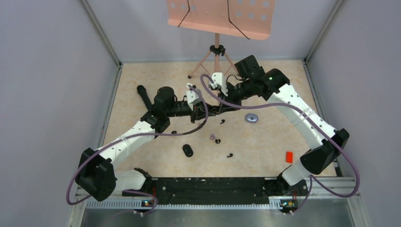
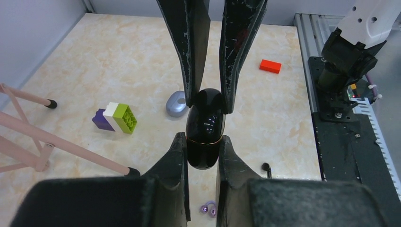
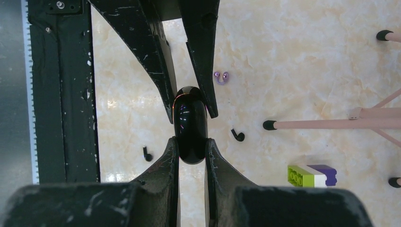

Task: Insert the wireless bluetooth earbuds into the charging case
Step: Pass from the right arm to the left, then open the charging case to the charging case.

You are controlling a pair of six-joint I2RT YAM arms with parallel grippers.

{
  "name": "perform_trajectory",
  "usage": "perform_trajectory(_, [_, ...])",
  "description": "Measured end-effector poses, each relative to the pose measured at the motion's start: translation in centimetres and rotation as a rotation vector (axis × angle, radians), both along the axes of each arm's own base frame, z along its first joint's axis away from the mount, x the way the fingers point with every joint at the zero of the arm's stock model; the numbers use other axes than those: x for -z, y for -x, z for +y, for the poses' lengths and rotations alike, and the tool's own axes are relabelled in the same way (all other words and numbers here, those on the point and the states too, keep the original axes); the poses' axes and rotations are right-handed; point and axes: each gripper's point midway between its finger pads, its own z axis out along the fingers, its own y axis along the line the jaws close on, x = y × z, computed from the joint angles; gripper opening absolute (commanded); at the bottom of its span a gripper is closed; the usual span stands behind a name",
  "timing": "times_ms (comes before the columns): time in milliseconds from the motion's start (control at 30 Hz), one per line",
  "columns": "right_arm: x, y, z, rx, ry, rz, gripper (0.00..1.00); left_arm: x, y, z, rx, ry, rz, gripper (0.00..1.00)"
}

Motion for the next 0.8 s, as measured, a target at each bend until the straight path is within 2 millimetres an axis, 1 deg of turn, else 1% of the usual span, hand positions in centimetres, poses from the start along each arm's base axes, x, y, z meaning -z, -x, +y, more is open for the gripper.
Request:
perform_trajectory(67, [0.1, -0.1, 0.0, 0.011, 0.004, 0.005, 0.07, 0.0, 0.0, 0.0, 0.006, 0.002, 0.004, 0.00])
perform_trajectory(133, [0.0, -0.1, 0.0, 0.028, 0.002, 0.016, 0.22, 0.1, -0.1, 0.0, 0.012, 0.007, 0.013, 0.00])
perform_trajectory(233, [-0.3, -0.7, 0.0, 0.069, 0.000, 0.036, 0.30, -0.2, -0.5, 0.1, 0.007, 0.025, 0.018, 0.00])
perform_trajectory(367, [-1.2, -2.0, 0.3, 0.132, -0.018, 0.070, 0.32, -0.7, -1.4, 0.5, -0.024, 0.055, 0.011, 0.00])
perform_trajectory(433, [-1.8, -2.9, 0.2, 0.166, -0.033, 0.073, 0.33, -0.4, -1.7, 0.7, -0.033, 0.062, 0.029, 0.00])
perform_trajectory(500, [-2.7, -4.1, 0.1, 0.202, -0.051, 0.057, 0.34, 0.0, -1.4, 0.6, -0.016, 0.065, 0.054, 0.00])
perform_trajectory(567, [-3.2, -5.0, 0.0, 0.225, -0.065, 0.045, 0.35, 0.3, -1.2, 0.4, -0.001, 0.069, 0.065, 0.00])
perform_trajectory(633, [-3.5, -5.3, 0.0, 0.240, -0.072, 0.046, 0.36, 0.4, -1.0, 0.4, 0.010, 0.075, 0.074, 0.00])
perform_trajectory(800, [-3.5, -5.3, 0.0, 0.260, -0.073, 0.061, 0.39, 0.1, -1.0, 0.5, 0.008, 0.100, 0.090, 0.00])
